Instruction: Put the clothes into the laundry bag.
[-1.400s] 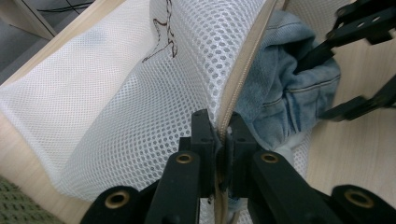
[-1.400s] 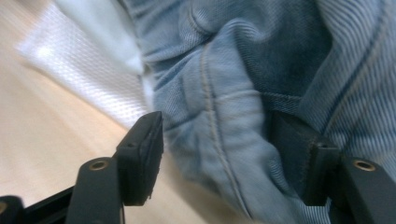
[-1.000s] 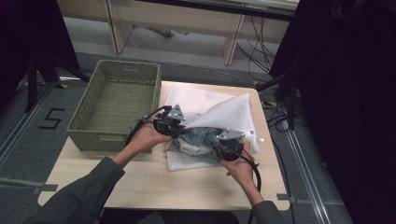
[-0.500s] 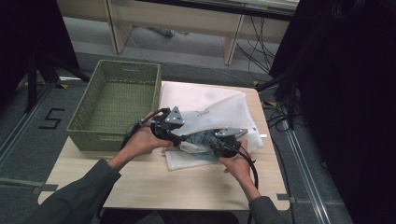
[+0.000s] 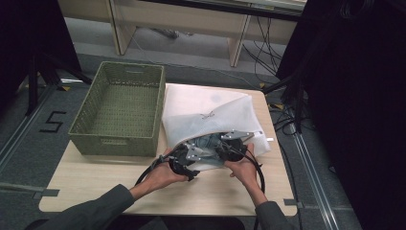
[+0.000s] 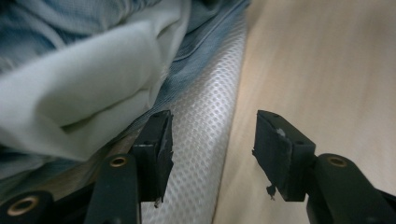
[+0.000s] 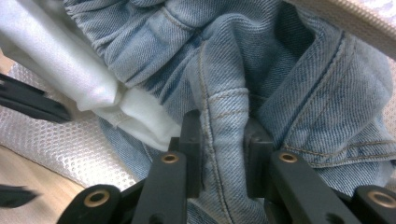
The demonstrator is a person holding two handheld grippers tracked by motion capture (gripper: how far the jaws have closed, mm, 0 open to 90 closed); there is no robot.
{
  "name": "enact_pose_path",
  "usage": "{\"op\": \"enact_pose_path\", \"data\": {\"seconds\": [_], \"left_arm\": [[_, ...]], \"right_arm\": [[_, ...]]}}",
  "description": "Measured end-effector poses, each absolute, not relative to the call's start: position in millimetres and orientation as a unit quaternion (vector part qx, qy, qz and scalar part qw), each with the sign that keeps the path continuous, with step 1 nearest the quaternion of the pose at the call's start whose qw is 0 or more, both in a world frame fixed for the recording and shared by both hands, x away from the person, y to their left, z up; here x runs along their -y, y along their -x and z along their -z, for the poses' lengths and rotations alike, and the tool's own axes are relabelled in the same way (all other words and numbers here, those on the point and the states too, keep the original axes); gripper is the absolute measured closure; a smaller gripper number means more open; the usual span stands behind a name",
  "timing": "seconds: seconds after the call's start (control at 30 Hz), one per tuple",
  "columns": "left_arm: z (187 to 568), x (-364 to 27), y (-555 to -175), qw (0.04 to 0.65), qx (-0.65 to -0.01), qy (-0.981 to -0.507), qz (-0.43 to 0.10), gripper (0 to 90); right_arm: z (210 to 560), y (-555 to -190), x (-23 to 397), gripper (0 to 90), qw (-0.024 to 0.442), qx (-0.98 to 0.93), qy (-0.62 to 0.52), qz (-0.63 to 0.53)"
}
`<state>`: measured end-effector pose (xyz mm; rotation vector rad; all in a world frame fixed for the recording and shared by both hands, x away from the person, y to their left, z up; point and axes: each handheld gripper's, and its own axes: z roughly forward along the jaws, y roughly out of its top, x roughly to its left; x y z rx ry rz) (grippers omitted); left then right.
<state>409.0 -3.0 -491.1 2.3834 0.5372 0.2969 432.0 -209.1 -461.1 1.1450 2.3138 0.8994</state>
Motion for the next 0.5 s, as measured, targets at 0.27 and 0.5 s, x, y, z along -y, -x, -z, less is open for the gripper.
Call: {"op": "enact_pose_path", "data": {"seconds": [0.27, 0.5], "left_arm": [[502, 1, -415, 0.325, -0.183, -0.921, -0.11, 74.1], [500, -10, -402, 0.31, -0.137, -0.935, -0.109, 87.3]], "right_arm": [[460, -431, 210, 74.2, 0.203, -0.827, -0.41, -0.327], [454, -423, 209, 74.9, 0.199, -0.836, -0.384, -0.338]]}}
